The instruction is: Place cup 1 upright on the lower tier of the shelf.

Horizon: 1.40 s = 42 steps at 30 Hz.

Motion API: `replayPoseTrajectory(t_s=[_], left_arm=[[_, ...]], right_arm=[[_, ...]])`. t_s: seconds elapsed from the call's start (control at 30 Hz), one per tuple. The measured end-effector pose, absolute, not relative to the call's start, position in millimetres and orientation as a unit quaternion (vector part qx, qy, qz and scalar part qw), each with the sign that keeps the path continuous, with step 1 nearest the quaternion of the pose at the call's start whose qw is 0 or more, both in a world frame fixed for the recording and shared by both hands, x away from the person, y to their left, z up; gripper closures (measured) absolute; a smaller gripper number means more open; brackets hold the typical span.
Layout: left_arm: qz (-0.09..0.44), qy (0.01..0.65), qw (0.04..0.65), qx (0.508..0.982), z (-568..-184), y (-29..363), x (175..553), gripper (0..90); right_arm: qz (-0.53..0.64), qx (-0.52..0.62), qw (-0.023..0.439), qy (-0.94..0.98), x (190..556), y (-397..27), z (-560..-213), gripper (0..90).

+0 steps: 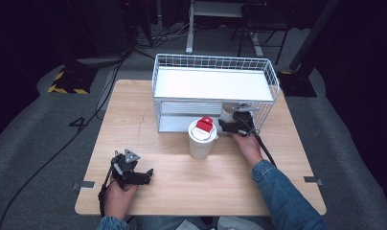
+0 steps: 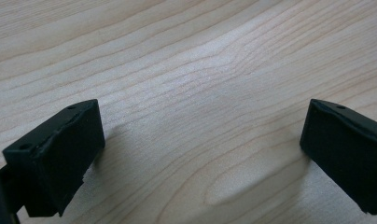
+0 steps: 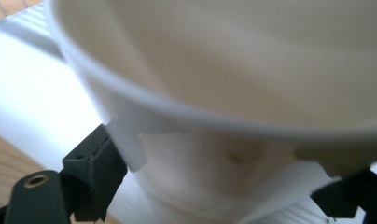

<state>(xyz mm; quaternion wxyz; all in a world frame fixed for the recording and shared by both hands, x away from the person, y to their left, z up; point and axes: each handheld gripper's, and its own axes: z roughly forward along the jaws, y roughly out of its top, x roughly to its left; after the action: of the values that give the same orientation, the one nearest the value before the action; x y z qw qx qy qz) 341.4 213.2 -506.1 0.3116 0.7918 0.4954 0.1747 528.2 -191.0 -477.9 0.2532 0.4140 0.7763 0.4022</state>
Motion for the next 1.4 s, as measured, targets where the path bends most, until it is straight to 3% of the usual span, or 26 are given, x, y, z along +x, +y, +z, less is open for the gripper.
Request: replayPoseTrajectory(t_s=[0.77,1.4], left_arm=[[0.174,0.494,0.309,0.794,-506,212,344,0.2],[0.176,0.495,0.312,0.792,-506,209,347,0.6]], right_arm=[[0.421,0.410,0.265,0.765,506,-206,-463,14.8],[0.457,0.362,0.243,0.776,448,-246,-426,10.1]])
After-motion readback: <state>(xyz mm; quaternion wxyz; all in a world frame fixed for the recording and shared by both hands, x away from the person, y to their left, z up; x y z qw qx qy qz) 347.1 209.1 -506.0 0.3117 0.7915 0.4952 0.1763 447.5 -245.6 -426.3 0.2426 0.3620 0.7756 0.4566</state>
